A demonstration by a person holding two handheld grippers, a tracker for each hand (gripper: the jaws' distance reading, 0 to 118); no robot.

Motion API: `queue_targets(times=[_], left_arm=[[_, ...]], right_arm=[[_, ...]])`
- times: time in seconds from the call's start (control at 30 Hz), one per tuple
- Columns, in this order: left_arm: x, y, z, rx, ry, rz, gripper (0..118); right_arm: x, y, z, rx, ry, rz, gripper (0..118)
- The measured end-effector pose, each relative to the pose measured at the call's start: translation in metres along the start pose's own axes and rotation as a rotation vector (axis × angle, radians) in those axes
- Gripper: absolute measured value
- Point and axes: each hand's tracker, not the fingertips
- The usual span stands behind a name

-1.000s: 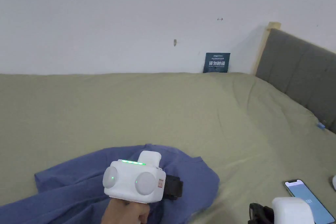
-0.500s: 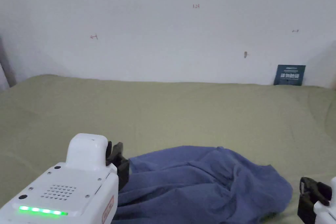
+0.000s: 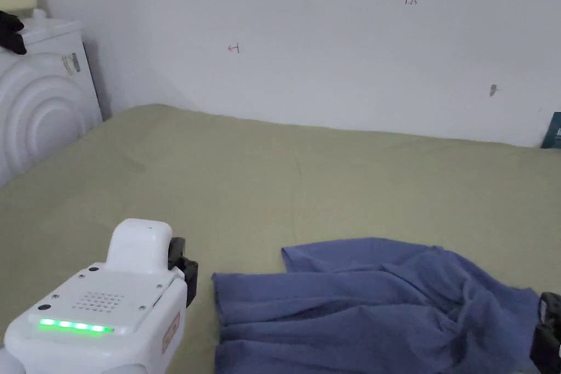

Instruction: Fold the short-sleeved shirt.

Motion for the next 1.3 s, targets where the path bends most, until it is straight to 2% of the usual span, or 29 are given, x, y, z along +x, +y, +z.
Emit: queue_targets(times=[0.13, 0.23, 0.27, 0.3, 0.33, 0.37, 0.5, 0.57, 0.63, 0.67, 0.7, 0.73, 0.77, 0.8, 0.87, 1.0, 1.1, 1.17, 1.2, 1.23, 1.27, 1.3], left_arm=[[-0.009, -0.007, -0.086, -0.204, -0.077, -0.027, 0], [-0.016, -0.016, -0.165, -0.391, -0.112, 0.009, 1], [-0.022, -0.021, -0.190, -0.425, -0.118, 0.052, 31], [-0.024, -0.024, -0.211, -0.468, -0.112, 0.062, 75], [-0.026, -0.028, -0.232, -0.525, -0.104, 0.069, 114], [-0.028, -0.033, -0.253, -0.583, -0.114, 0.066, 116], [-0.029, -0.044, -0.288, -0.653, -0.047, -0.029, 112], [0.008, -0.048, -0.274, -0.668, -0.009, -0.087, 111], [0.016, -0.047, -0.263, -0.681, -0.058, -0.061, 94], [0.009, -0.047, -0.272, -0.668, -0.040, -0.053, 83], [0.010, -0.043, -0.269, -0.648, -0.089, -0.065, 65], [0.012, -0.040, -0.263, -0.634, -0.135, -0.077, 31], [0.014, -0.039, -0.261, -0.622, -0.137, -0.067, 2], [0.018, -0.043, -0.265, -0.634, -0.091, -0.085, 2], [0.019, -0.047, -0.265, -0.623, -0.113, -0.095, 2], [0.021, -0.047, -0.267, -0.620, -0.104, -0.103, 2], [0.022, -0.049, -0.266, -0.616, -0.108, -0.087, 2], [0.022, -0.051, -0.266, -0.615, -0.111, -0.069, 2], [0.020, -0.050, -0.269, -0.620, -0.117, -0.067, 2], [0.020, -0.050, -0.270, -0.617, -0.118, -0.070, 2], [0.020, -0.051, -0.270, -0.615, -0.119, -0.069, 2], [0.020, -0.051, -0.270, -0.613, -0.119, -0.068, 2]], right_arm=[[0.005, -0.009, -0.016, -0.052, -0.002, -0.007, 1], [0.009, -0.018, -0.032, -0.103, -0.007, -0.018, 1], [0.011, -0.022, -0.037, -0.124, -0.011, -0.020, 1], [0.013, -0.025, -0.042, -0.136, -0.017, -0.023, 1], [0.016, -0.028, -0.048, -0.149, -0.021, -0.021, 2], [0.018, -0.031, -0.054, -0.161, -0.024, -0.020, 2], [0.028, -0.043, -0.070, -0.205, -0.020, -0.042, 2], [0.033, -0.049, -0.078, -0.231, -0.031, -0.042, 2], [0.037, -0.053, -0.082, -0.259, -0.039, -0.039, 2], [0.040, -0.055, -0.084, -0.268, -0.043, -0.033, 2], [0.043, -0.057, -0.086, -0.282, -0.045, -0.019, 2], [0.046, -0.058, -0.089, -0.303, -0.058, 0.000, 2], [0.050, -0.059, -0.093, -0.321, -0.063, 0.001, 2], [0.055, -0.059, -0.097, -0.347, -0.074, 0.005, 2], [0.071, -0.057, -0.107, -0.354, -0.099, -0.012, 2], [0.111, -0.046, -0.162, -0.425, -0.167, 0.009, 2], [0.135, -0.044, -0.231, -0.527, -0.159, 0.026, 1], [0.144, -0.049, -0.283, -0.662, -0.063, 0.009, 2], [0.147, -0.053, -0.300, -0.670, -0.061, -0.025, 19], [0.149, -0.057, -0.319, -0.697, -0.064, -0.024, 62], [0.149, -0.061, -0.334, -0.722, -0.066, -0.022, 115], [0.149, -0.066, -0.347, -0.777, -0.067, -0.014, 117]])
